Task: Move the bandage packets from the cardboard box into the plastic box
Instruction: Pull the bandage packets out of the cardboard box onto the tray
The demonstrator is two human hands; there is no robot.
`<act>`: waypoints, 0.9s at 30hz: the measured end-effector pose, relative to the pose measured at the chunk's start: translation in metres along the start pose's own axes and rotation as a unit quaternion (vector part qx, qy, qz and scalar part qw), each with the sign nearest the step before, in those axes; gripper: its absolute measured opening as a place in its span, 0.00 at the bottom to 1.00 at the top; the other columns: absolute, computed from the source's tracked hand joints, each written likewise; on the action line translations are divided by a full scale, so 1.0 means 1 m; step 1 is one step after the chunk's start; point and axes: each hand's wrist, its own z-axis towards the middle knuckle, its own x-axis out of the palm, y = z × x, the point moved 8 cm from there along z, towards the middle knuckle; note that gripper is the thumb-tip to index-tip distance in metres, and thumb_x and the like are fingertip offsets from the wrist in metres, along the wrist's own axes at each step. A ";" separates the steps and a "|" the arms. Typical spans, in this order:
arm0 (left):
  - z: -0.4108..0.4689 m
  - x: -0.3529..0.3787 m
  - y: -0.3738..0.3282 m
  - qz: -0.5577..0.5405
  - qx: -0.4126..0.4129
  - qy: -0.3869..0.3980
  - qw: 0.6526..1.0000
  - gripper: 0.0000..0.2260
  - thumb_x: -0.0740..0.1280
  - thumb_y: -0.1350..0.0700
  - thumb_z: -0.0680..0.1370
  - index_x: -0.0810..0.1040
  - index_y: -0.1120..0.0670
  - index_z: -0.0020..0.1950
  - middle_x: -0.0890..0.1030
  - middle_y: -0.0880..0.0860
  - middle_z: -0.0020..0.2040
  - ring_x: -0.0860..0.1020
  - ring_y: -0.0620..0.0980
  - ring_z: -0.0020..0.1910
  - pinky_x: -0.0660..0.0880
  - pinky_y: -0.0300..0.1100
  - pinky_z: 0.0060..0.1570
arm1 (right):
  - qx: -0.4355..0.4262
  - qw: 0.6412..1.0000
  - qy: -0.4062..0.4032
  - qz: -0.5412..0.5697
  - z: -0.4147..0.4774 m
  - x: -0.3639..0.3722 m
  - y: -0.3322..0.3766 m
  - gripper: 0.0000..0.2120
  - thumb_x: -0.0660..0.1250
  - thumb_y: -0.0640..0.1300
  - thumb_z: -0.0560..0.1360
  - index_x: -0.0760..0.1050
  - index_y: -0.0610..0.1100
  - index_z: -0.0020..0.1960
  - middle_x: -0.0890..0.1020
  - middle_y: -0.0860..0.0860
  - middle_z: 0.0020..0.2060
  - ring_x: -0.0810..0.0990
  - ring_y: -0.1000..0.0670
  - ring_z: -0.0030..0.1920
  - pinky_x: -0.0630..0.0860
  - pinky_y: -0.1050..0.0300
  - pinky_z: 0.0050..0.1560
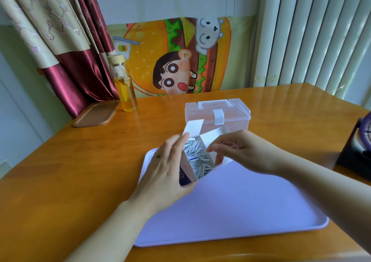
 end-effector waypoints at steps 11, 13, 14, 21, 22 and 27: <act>0.001 0.000 0.008 -0.052 -0.056 0.048 0.996 0.50 0.76 0.45 0.66 0.45 0.47 0.76 0.50 0.38 0.65 0.61 0.37 0.64 0.59 0.24 0.56 | -0.045 0.979 0.043 -0.195 0.002 0.033 0.000 0.44 0.74 0.49 0.69 0.49 0.60 0.74 0.65 0.57 0.58 0.78 0.53 0.42 0.75 0.60 0.47; 0.002 -0.002 0.006 -0.059 -0.053 0.064 0.995 0.48 0.76 0.46 0.66 0.47 0.46 0.76 0.50 0.37 0.65 0.59 0.34 0.61 0.57 0.19 0.54 | -0.073 0.961 0.020 -0.265 0.004 0.033 0.006 0.48 0.74 0.53 0.68 0.44 0.59 0.75 0.59 0.57 0.65 0.75 0.52 0.45 0.74 0.57 0.46; 0.002 -0.002 0.004 -0.058 -0.046 0.075 0.994 0.47 0.75 0.47 0.66 0.48 0.46 0.75 0.51 0.37 0.65 0.59 0.33 0.60 0.55 0.17 0.54 | -0.080 0.952 0.012 -0.295 0.006 0.033 0.008 0.50 0.74 0.56 0.67 0.43 0.58 0.76 0.56 0.58 0.69 0.75 0.50 0.49 0.73 0.57 0.44; -0.001 0.000 -0.002 -0.053 -0.030 0.120 0.991 0.51 0.73 0.41 0.66 0.38 0.44 0.75 0.45 0.35 0.70 0.51 0.32 0.65 0.49 0.24 0.62 | -0.104 0.948 0.020 -0.301 0.015 0.035 0.007 0.54 0.76 0.58 0.63 0.43 0.54 0.76 0.60 0.57 0.70 0.76 0.49 0.56 0.72 0.56 0.47; -0.002 0.001 -0.001 -0.047 -0.038 0.124 0.990 0.53 0.73 0.40 0.66 0.36 0.43 0.75 0.43 0.36 0.69 0.50 0.32 0.64 0.50 0.26 0.63 | -0.104 0.947 0.016 -0.304 0.015 0.034 0.008 0.55 0.76 0.58 0.63 0.42 0.54 0.76 0.61 0.57 0.69 0.76 0.49 0.56 0.73 0.55 0.48; 0.000 0.002 0.001 -0.024 -0.060 0.088 0.994 0.49 0.73 0.39 0.66 0.44 0.45 0.75 0.42 0.42 0.68 0.53 0.39 0.68 0.53 0.28 0.64 | -0.105 0.956 -0.009 -0.274 0.011 0.034 0.006 0.53 0.76 0.57 0.64 0.44 0.55 0.76 0.64 0.57 0.67 0.76 0.49 0.55 0.72 0.57 0.48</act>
